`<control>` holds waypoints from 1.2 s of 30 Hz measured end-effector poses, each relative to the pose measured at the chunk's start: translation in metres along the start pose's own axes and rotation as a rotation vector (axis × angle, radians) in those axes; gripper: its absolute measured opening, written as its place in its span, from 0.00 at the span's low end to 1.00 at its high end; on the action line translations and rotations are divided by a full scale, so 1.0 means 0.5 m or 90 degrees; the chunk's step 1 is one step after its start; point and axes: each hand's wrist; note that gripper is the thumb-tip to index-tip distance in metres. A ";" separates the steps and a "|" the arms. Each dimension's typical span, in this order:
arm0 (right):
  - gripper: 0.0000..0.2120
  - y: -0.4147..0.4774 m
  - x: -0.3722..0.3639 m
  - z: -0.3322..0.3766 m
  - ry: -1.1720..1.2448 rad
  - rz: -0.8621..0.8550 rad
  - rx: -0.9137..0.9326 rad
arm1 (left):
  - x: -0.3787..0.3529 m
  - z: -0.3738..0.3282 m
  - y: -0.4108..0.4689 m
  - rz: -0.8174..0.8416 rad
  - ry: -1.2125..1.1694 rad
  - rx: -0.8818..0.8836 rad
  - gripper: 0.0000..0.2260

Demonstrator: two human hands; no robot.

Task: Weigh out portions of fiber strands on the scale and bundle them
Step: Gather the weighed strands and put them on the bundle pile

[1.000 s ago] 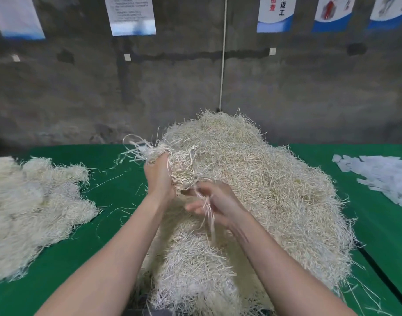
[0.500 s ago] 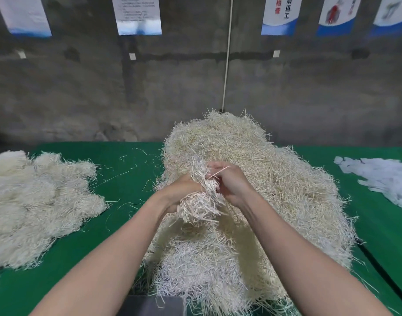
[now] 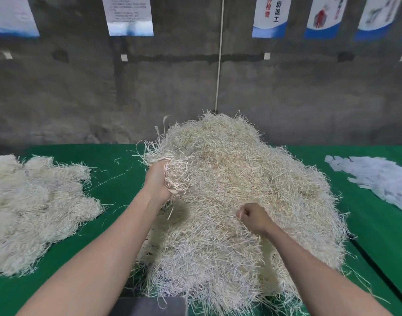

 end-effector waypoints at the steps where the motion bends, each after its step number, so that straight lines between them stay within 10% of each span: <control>1: 0.08 0.001 0.002 -0.003 0.012 -0.022 -0.007 | 0.008 -0.002 -0.003 0.004 0.025 -0.003 0.12; 6: 0.10 -0.059 0.065 0.162 0.300 -0.265 0.168 | 0.027 -0.010 -0.027 0.015 0.243 -0.042 0.06; 11: 0.42 -0.183 0.030 0.298 0.501 0.299 0.188 | 0.046 -0.011 -0.099 0.178 0.619 -0.335 0.08; 16: 0.39 -0.227 -0.069 0.309 0.515 0.540 0.111 | 0.107 -0.015 -0.173 0.377 1.140 -0.436 0.17; 20: 0.34 -0.258 -0.171 0.282 0.354 0.498 0.101 | 0.175 -0.006 -0.215 0.439 1.042 -0.240 0.05; 24: 0.48 -0.268 -0.204 0.245 0.241 0.479 0.031 | 0.235 -0.015 -0.203 0.479 0.949 -0.087 0.17; 36: 0.42 -0.291 -0.265 0.216 0.328 0.267 -0.103 | 0.357 -0.048 -0.218 0.290 0.489 -0.010 0.33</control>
Point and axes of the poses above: each hand's wrist, its own y-axis towards the middle knuckle, its own x-axis out of the back of the hand, z = x × y, and after that the axes turned 13 degrees about -x, right-handed
